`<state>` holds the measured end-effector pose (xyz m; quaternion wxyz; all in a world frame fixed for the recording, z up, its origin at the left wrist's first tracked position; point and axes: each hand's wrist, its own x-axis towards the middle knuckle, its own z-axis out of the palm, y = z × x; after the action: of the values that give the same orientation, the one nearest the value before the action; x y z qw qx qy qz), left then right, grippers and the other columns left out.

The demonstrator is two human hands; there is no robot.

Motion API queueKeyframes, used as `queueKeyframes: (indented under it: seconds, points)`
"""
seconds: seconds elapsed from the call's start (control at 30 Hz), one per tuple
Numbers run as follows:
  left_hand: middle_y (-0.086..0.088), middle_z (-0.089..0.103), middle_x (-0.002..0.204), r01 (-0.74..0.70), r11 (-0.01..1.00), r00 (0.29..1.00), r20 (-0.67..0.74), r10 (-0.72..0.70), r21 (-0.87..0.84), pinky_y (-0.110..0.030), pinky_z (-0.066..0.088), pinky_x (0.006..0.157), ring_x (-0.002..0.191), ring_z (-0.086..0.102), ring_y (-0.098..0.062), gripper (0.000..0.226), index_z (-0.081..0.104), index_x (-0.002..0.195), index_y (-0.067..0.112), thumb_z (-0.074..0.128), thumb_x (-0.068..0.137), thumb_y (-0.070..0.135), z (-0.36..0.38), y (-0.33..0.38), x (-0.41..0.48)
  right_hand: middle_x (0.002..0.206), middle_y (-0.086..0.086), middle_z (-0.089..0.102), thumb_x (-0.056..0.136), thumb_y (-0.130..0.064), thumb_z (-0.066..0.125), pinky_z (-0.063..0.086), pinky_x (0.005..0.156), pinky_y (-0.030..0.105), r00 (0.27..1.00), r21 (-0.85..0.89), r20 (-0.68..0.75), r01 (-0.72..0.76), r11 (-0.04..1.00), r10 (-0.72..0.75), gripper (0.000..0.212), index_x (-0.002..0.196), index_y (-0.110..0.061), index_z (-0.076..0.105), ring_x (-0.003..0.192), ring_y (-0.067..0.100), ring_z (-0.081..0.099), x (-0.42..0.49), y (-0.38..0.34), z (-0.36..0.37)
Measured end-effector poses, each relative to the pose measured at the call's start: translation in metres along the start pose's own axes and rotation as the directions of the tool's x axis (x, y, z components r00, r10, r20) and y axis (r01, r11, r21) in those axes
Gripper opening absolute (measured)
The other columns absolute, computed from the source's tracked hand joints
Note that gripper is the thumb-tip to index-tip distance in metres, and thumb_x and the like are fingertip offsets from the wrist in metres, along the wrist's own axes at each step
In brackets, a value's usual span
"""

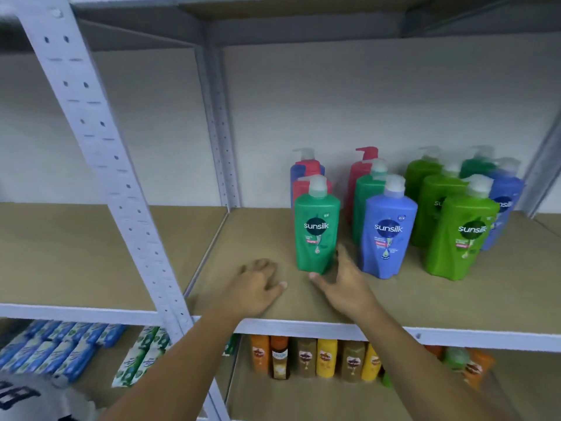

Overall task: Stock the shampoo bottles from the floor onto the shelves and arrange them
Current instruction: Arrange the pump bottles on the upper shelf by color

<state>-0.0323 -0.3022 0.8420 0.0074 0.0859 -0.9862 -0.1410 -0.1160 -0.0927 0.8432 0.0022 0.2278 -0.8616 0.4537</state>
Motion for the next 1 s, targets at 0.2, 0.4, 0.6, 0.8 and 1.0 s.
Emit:
queueKeyframes:
  seconds: [0.2,0.4,0.6,0.8,1.0]
  points:
    - [0.001,0.027,0.165,-0.069,0.998,0.995,-0.073,0.068,-0.005,-0.04,0.007,0.123,0.153,0.017,-0.016,0.07,0.033,0.156,0.024,0.04,0.098,0.064,0.011,-0.017,0.039,0.125,-0.017,0.055,0.079,-0.031,0.083,0.044,0.102,0.026,0.998,0.115,-0.058,-0.013,0.993,0.02,0.086,0.147,-0.022,0.032,0.118,0.006,0.056,0.023,-0.003,0.012]
    - [-0.004,0.039,0.159,-0.083,0.996,0.99,-0.119,0.078,-0.035,-0.036,0.019,0.12,0.147,0.032,-0.018,0.067,0.046,0.147,0.019,0.042,0.095,0.061,0.015,-0.018,0.072,0.12,-0.028,0.052,0.079,-0.032,0.083,0.042,0.098,0.017,0.992,0.109,-0.126,0.02,0.994,-0.006,0.084,0.147,-0.025,0.034,0.114,-0.002,0.054,0.026,0.005,0.018]
    - [-0.005,0.052,0.15,-0.027,0.905,0.987,-0.155,-0.043,-0.425,-0.026,0.041,0.105,0.134,0.053,-0.023,0.078,0.035,0.156,0.021,0.069,0.089,0.043,0.005,-0.011,0.097,0.124,-0.021,0.056,0.078,-0.032,0.083,0.041,0.097,0.016,0.989,0.109,-0.148,0.039,0.993,-0.023,0.085,0.147,-0.025,0.034,0.114,-0.001,0.055,0.031,0.01,0.02]
    - [-0.007,0.063,0.133,-0.112,0.633,0.99,-0.142,0.003,-0.766,-0.04,0.054,0.1,0.119,0.065,-0.02,0.084,0.036,0.149,0.021,0.081,0.08,0.012,0.01,-0.002,0.133,0.12,-0.023,0.056,0.079,-0.031,0.083,0.039,0.092,0.007,0.987,0.105,-0.154,0.055,0.993,-0.039,0.08,0.143,-0.028,0.036,0.11,-0.005,0.053,0.032,0.014,0.021]
    - [-0.002,0.068,0.111,-0.162,0.517,0.984,-0.179,0.017,-0.84,-0.016,0.054,0.074,0.089,0.07,-0.002,0.056,0.051,0.133,0.014,0.064,0.086,-0.014,0.005,0.02,0.14,0.115,-0.033,0.054,0.079,-0.026,0.082,0.038,0.088,0.001,0.985,0.119,-0.168,0.043,0.992,-0.022,0.079,0.142,-0.03,0.035,0.103,-0.018,0.053,0.034,0.019,0.022]
